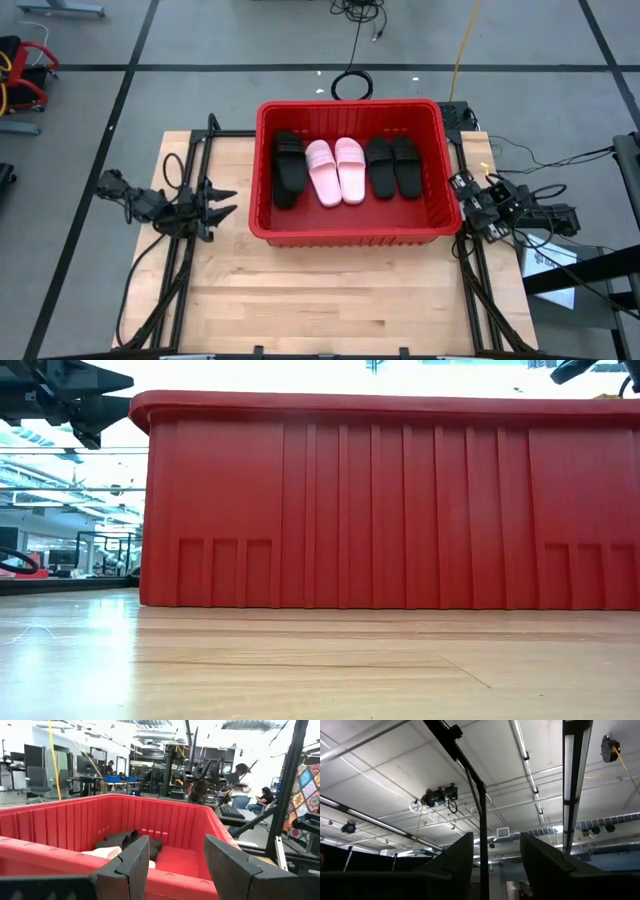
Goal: Pick and place slides into bin
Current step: Return to home position
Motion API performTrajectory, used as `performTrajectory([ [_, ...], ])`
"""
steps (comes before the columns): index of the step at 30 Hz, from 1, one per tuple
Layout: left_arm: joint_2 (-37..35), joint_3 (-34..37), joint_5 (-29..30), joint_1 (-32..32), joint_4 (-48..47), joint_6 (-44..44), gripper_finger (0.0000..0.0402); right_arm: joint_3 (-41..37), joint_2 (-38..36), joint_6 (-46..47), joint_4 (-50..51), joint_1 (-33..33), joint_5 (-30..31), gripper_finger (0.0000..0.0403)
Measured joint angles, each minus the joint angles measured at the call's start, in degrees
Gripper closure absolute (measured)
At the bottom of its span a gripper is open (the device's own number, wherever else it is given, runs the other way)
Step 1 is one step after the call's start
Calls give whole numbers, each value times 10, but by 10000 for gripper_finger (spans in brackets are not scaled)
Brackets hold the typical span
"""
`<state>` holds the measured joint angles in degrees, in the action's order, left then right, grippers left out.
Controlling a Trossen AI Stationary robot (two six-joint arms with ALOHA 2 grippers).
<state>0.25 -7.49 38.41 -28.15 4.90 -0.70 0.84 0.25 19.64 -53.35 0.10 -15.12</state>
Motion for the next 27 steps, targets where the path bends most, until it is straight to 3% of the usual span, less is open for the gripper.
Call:
performTrajectory([
  [5, 1, 0, -84, 44, -2, -1, 215, 0, 0, -7, 17, 0, 19, 252],
  [27, 1, 0, -307, 228, -1, 13, 215, -1, 0, -7, 17, 0, 18, 252],
])
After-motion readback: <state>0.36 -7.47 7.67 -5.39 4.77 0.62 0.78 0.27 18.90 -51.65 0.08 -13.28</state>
